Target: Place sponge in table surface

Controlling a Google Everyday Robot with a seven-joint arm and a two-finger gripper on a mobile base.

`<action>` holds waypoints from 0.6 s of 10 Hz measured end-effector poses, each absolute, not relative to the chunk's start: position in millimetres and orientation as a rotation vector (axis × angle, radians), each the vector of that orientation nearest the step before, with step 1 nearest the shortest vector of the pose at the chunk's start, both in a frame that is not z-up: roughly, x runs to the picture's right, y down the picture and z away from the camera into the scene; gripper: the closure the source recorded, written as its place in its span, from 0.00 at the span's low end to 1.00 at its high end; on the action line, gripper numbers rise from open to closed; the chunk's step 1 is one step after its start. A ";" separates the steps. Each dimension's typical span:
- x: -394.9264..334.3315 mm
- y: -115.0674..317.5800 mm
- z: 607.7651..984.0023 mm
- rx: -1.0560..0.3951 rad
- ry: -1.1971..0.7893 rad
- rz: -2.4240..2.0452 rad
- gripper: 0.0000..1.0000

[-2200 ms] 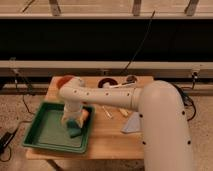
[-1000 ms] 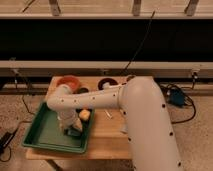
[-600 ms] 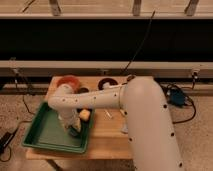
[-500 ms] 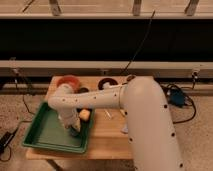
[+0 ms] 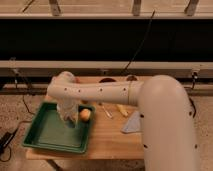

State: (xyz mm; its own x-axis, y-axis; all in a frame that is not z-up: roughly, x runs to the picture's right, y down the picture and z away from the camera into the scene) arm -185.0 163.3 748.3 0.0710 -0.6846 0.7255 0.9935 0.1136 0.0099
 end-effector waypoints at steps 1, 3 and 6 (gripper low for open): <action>-184.3 149.4 732.4 -0.558 -0.677 -1.359 1.00; -173.9 134.6 721.1 -0.540 -0.667 -1.318 1.00; -129.0 131.3 725.4 -0.564 -0.627 -1.213 1.00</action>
State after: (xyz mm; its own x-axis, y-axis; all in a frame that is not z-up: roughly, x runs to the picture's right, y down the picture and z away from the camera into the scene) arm -129.0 131.3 725.4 0.2257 -0.6705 0.7067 0.9643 0.2570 -0.0641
